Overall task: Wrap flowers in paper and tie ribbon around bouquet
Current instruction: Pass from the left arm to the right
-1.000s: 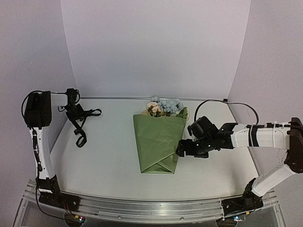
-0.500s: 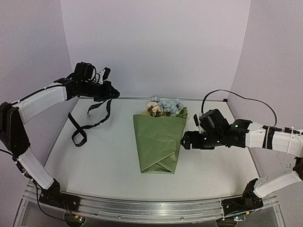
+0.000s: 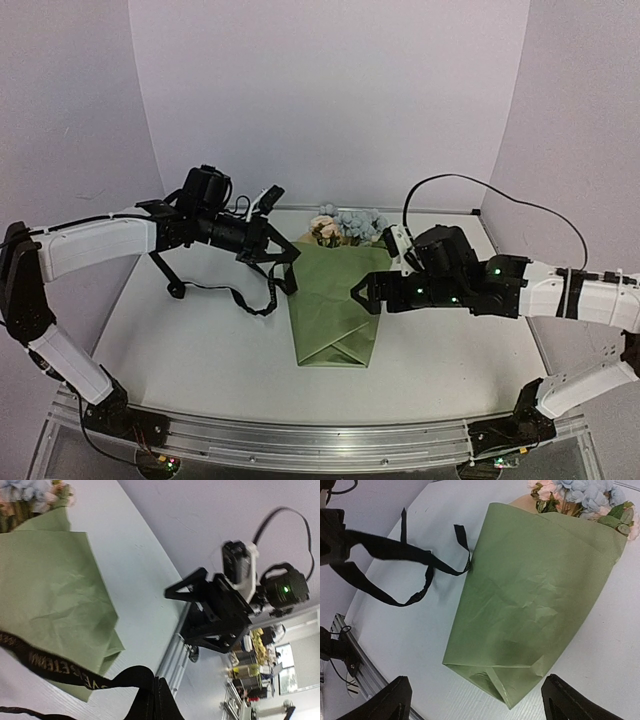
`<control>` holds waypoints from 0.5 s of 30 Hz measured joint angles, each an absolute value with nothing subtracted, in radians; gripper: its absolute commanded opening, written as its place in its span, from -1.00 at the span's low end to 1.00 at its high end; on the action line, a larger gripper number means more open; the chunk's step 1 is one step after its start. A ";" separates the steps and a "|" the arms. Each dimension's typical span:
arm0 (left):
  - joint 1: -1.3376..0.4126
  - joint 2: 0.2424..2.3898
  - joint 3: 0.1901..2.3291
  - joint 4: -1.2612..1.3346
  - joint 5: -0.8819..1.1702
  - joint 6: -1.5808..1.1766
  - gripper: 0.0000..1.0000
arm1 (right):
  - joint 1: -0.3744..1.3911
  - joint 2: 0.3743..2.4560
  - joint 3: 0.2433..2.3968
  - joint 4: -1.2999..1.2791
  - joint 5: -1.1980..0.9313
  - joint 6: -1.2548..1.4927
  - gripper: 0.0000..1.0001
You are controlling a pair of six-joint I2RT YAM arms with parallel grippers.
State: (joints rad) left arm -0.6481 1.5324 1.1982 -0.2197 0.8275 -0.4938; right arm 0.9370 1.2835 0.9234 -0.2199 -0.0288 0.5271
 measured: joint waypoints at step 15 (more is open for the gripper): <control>-0.707 1.385 1.179 -0.189 1.036 -0.452 -1.00 | 1.004 1.496 0.966 0.062 -0.150 0.296 0.82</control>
